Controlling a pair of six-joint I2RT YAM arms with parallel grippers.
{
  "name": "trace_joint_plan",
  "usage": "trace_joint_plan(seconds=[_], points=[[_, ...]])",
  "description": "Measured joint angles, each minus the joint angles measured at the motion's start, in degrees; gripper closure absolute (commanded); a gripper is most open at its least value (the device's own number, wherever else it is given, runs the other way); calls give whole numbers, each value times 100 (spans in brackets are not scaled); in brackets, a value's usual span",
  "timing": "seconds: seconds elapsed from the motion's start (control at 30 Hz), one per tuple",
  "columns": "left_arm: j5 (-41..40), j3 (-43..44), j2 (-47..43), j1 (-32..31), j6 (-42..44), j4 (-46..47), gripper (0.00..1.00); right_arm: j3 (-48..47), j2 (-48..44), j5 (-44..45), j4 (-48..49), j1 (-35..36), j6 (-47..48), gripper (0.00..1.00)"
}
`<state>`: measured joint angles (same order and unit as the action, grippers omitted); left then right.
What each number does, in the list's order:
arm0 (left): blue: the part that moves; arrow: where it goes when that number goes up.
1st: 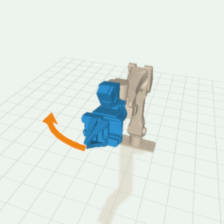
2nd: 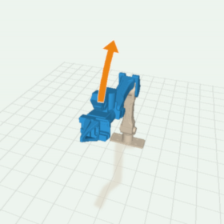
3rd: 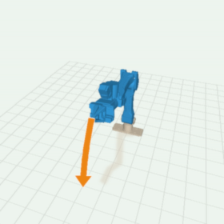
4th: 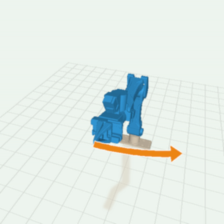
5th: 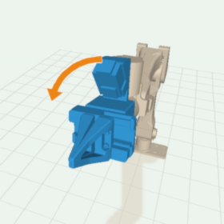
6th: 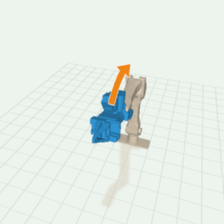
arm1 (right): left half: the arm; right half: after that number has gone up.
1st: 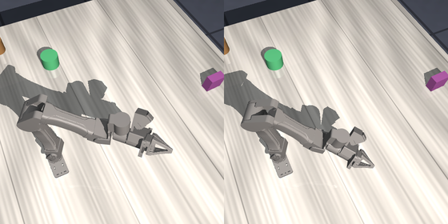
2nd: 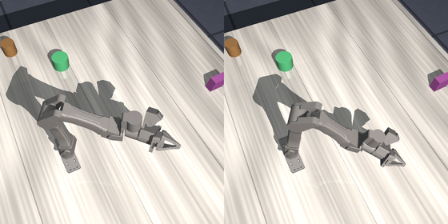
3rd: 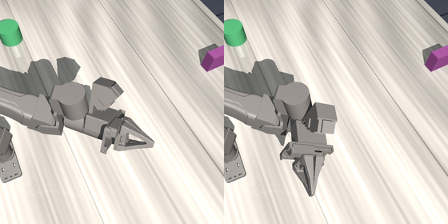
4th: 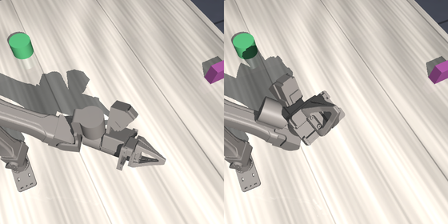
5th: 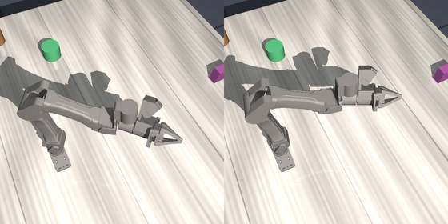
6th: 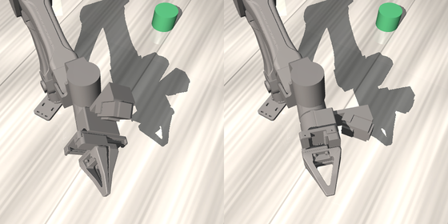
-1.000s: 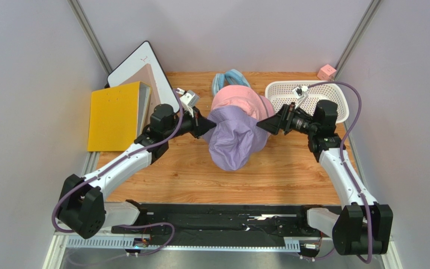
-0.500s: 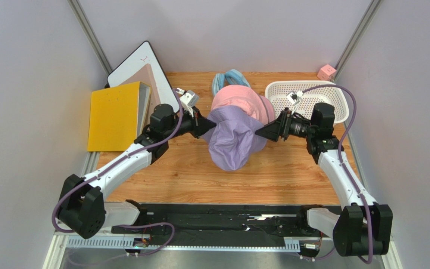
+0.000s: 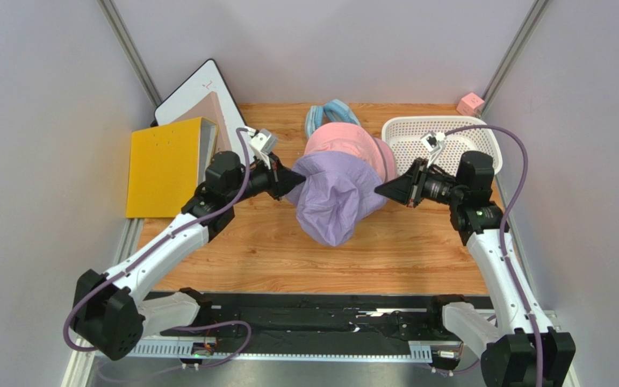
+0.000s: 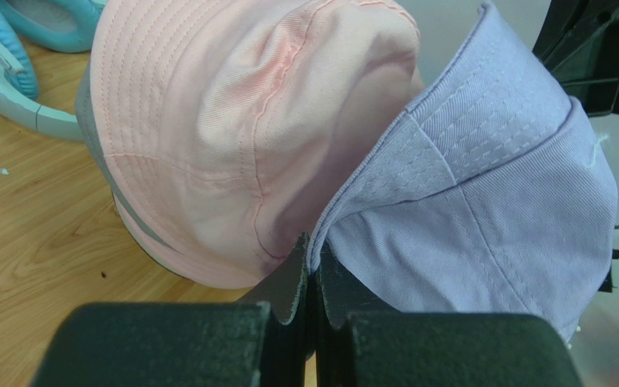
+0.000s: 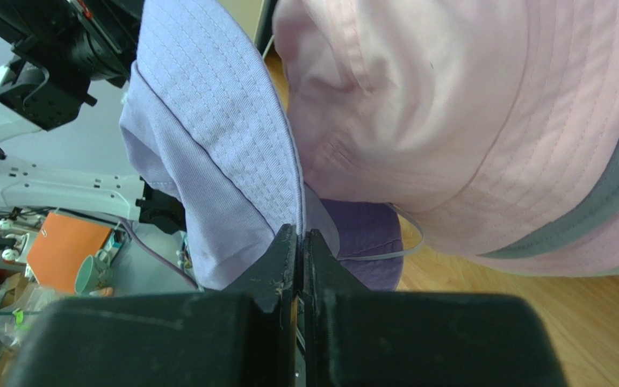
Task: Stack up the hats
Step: Stack the hat on the hat.
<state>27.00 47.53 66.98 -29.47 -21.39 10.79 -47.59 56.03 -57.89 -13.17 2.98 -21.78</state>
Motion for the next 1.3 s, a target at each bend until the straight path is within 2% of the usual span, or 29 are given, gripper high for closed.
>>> trace_joint_plan(seconds=[0.17, 0.43, 0.77, 0.93, 1.3], points=[[-20, 400, -175, 0, -50, -494, 100, -562, 2, 271, -127, 11, -175, 100], [118, 815, 374, 409, -553, -772, 100, -1023, 791, 828, -142, 22, -737, 100], [710, 831, 977, 791, -1294, -448, 100, -1189, 1412, 970, 177, 35, -1370, 100], [966, 1115, 1384, 898, -1528, -238, 100, -1416, 1563, 1108, 345, 33, -1517, 100], [1029, 1746, 2402, 1001, -1604, -212, 100, -1445, 2039, 1993, 197, -17, -1637, 100]])
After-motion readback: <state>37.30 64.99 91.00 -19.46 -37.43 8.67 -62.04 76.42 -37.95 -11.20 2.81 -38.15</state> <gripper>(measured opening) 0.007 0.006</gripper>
